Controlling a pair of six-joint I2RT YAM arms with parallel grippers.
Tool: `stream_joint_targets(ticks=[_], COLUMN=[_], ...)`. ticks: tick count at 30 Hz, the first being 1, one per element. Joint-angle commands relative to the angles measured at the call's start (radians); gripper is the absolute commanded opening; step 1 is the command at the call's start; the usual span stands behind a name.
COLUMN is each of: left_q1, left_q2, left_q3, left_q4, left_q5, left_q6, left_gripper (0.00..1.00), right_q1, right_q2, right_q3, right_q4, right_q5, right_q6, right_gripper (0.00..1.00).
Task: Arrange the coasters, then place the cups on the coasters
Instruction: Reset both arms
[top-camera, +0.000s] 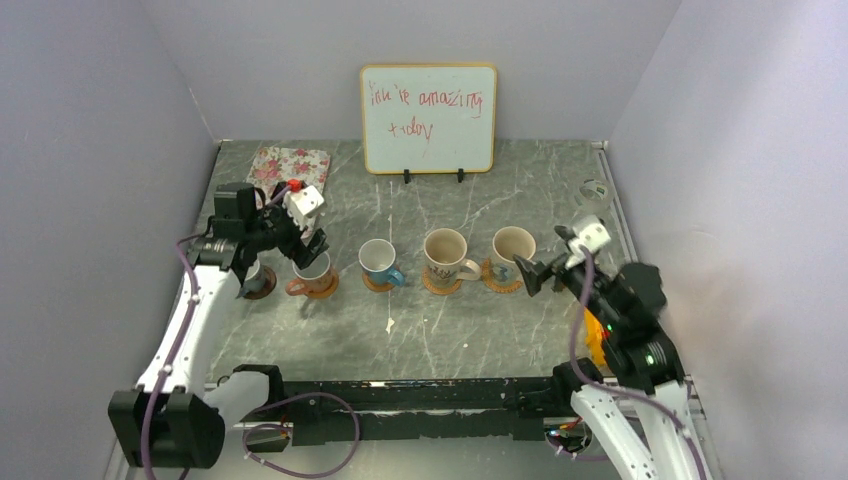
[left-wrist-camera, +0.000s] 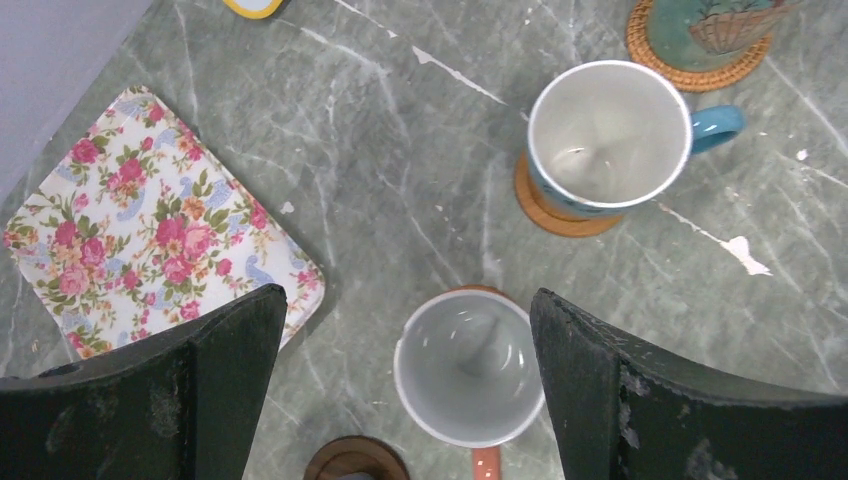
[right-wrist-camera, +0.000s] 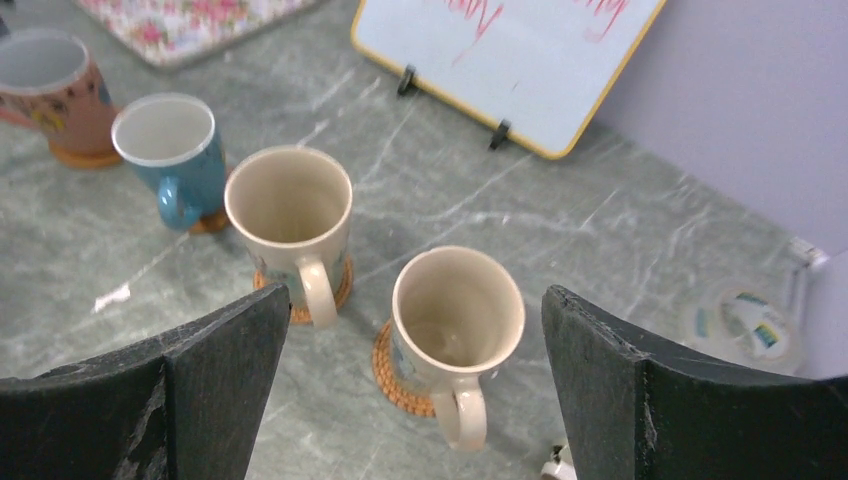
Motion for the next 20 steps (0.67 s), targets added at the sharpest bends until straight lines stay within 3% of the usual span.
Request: stream_joint_targets(ticks=[1,6,14,20], left_q1=[-0.038,-0.038,-0.038,-0.038], left_q2=[-0.145,-0.375,-0.85,-0.972], left_q3=[-0.062,-0.166,-0.328,-0.349], left_q4=[0.036,0.033,0.134,0.115], left_q5=[0.005,0.057,-0.174,-0.113], left_q6=[-0.062,-0.099,-0.266,-0.244], left_gripper=[0.96,0.96,0.96,0.96], right_q1=[-0.003,-0.007,-0.036,-0.061], right_q2=[-0.22,-0.381,-0.468,-0.468], right_q3=[0.005,0.027,0.024,0.029], right_q4=[-0.032,-0.072,-0.092,-0.081], right_q5=[0.047,0.029,-0.109,-0.085], right_q6=[0.051,0.065,0.123,0.162], right_gripper=[1.0,1.0,1.0,1.0])
